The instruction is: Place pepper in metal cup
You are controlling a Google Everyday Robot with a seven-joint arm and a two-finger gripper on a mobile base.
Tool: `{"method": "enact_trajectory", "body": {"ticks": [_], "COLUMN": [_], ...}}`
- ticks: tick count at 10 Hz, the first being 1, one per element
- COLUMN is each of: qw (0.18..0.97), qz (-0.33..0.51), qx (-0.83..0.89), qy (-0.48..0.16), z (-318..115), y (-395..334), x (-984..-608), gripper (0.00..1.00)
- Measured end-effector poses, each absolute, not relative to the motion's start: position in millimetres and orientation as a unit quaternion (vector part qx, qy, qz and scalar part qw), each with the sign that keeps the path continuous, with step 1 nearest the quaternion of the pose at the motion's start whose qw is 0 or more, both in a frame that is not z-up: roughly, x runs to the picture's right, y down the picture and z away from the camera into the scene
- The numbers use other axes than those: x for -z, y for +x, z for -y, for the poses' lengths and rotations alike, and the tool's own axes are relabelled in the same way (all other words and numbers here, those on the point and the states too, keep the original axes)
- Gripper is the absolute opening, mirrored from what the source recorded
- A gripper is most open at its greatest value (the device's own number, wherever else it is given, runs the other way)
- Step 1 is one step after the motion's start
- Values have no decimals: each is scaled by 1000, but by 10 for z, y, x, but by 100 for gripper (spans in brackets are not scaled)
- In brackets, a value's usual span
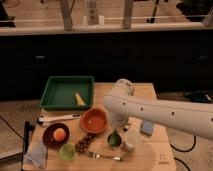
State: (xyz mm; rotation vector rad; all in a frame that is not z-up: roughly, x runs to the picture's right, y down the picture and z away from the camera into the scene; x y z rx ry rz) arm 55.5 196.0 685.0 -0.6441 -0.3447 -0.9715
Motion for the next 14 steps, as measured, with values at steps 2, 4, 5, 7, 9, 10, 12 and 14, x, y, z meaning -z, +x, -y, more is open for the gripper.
{"method": "enact_trajectory", "body": {"ticks": [2,4,5,7,9,10,12,14], "qw": [817,814,814,813,813,813,812,811], "qz": [167,170,171,173,175,176,178,179], "qx": [458,459,458,458,456,455,456,456], "qy": [-309,-312,-314,-317,-318,-319,-319,-319], "z": [-2002,-2033,-2044,-2061,-2067,-2065,-2052,-2038], "y": [539,541,547,564,594,609,615,638], "x": [-6858,-6869,-6875,-6877,-6878,-6883,-6895,-6904], "gripper": [38,58,68,80,80,80,80,80]}}
